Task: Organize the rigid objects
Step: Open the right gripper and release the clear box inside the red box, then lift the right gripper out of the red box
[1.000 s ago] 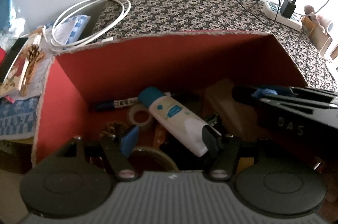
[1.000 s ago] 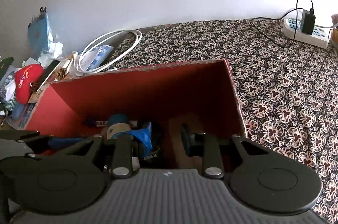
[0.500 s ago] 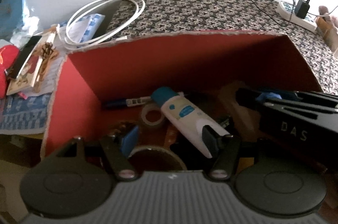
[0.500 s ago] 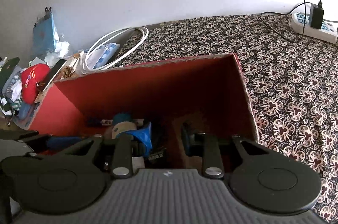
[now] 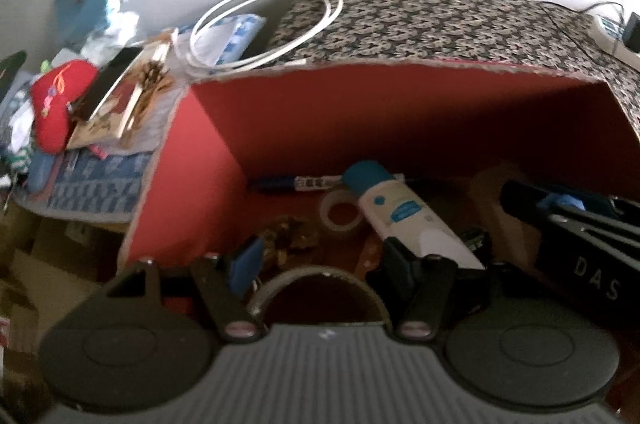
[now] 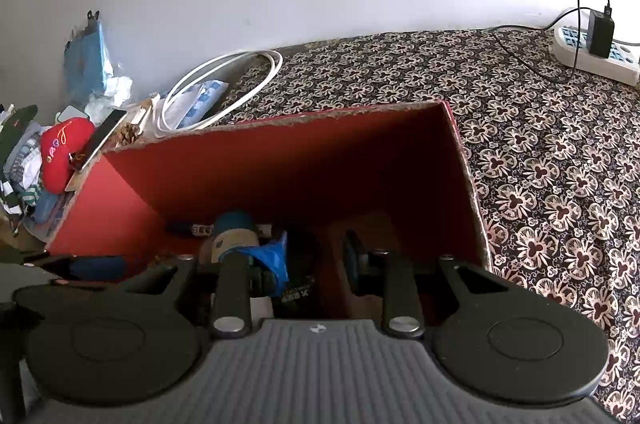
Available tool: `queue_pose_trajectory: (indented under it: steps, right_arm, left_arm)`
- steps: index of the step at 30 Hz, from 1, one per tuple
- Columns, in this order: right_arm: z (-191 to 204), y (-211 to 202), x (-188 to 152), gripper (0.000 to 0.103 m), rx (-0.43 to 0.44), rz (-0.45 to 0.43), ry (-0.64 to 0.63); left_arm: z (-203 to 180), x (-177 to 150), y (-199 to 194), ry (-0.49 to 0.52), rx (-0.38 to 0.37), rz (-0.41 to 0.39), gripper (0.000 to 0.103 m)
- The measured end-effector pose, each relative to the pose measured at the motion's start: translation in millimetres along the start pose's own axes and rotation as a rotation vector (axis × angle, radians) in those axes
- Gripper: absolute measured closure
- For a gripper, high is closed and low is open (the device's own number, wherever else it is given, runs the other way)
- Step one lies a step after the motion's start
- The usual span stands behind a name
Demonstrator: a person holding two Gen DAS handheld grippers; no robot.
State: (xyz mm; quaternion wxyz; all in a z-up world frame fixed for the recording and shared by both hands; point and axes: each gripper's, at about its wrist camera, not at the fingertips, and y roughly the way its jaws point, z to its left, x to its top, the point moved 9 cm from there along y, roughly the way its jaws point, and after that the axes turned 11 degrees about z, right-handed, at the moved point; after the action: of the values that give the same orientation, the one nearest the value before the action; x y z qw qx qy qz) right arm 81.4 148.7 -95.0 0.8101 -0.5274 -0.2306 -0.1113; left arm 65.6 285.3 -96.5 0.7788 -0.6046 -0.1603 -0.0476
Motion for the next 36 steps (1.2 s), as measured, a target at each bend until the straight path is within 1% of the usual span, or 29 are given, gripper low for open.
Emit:
queue_pose_trajectory:
  steps: [2,6,10,16,20,23,26,30,31,34,36]
  right_arm:
    - [0.0,0.3,0.2,0.093,0.002,0.002,0.0]
    - [0.4,-0.3,-0.2,0.093,0.008,-0.001,-0.002]
    - [0.2,-0.6,-0.5,0.093,0.012,0.0,-0.005]
    - [1.2,0.3,-0.1,0.093,0.007,0.002,-0.01]
    - [1.2,0.0,0.1,0.093,0.0,0.0,-0.009]
    - [0.9,0.0,0.0,0.093,-0.02,-0.004,-0.006]
    - [0.9,-1.0,0.0,0.093,-0.064,-0.014,-0.014]
    - [0.1,-7.9,0.2,0.092,-0.112,-0.06,-0.022]
    - [0.0,-9.4,-0.6,0.091,-0.121,-0.059,-0.015]
    - [-1.9,-15.2,-4.8,0.09,-0.092,-0.041,0.06]
    - [-0.6,-22.0,-9.2,0.089,-0.105,-0.052,0.086]
  left_arm:
    - [1.5,-4.2,-1.4,-0.022,0.012,0.006,0.038]
    - [1.6,-12.9,-12.3,-0.05,0.033,-0.009,0.037]
    - [3.2,-22.7,-16.2,-0.079,0.048,0.0,0.037]
    - [9.2,-31.4,-21.3,-0.094,0.043,-0.005,0.037]
    - [10.8,-32.4,-22.8,-0.079,0.009,-0.005,0.037]
    - [11.9,-31.0,-25.4,-0.044,0.002,-0.018,0.037]
    - [12.9,-30.1,-29.0,-0.021,-0.022,-0.029,0.037]
    - [13.1,-29.4,-35.0,0.024,-0.041,-0.044,0.037]
    - [12.7,-29.3,-37.5,0.039,-0.044,-0.052,0.037]
    - [15.6,-27.2,-44.7,0.062,-0.071,-0.07,0.037]
    - [17.9,-26.5,-49.3,0.07,-0.081,-0.081,0.037]
